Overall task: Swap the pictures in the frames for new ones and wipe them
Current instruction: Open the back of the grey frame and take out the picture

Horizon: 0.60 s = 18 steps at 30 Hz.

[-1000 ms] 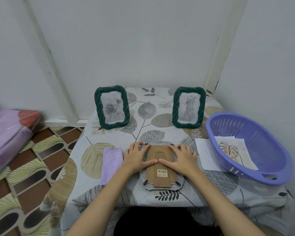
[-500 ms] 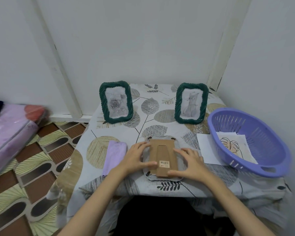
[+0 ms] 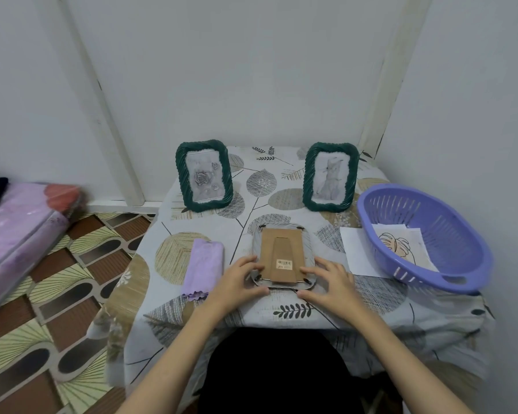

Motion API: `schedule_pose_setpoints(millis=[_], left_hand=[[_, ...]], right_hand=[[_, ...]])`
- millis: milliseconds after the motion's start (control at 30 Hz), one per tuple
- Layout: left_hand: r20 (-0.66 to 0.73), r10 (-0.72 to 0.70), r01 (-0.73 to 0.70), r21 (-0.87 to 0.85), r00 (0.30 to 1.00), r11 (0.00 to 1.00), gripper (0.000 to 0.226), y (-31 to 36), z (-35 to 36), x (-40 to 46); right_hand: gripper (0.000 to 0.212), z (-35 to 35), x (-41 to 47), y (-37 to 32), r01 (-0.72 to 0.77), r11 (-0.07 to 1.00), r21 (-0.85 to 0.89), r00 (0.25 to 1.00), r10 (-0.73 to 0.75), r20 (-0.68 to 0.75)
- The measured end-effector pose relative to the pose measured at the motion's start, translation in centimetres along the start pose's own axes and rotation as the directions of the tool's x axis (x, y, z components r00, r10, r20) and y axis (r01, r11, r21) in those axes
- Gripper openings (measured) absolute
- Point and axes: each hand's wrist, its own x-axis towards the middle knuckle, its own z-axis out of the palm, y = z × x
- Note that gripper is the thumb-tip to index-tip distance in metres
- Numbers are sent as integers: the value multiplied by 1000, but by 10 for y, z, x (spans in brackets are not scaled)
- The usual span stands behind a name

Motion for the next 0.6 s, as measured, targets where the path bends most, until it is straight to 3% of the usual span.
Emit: schedule_pose_setpoints(millis=[167,367,600], left_hand=[[-114,14,-24,-89,993,996,35,-1,5,-9],[-106,-2,-13,-136,994,991,30,-1,4,-5],[-116,9,-26,-140,993,990,21,-1,7,-7]], right_hand=[[72,9,-4,3,10,990,141,994,5,-108],[33,10,-3,0,28,988,151,985,-2,-170],[30,11,-3,-1,31,989,143,984,-6,-176]])
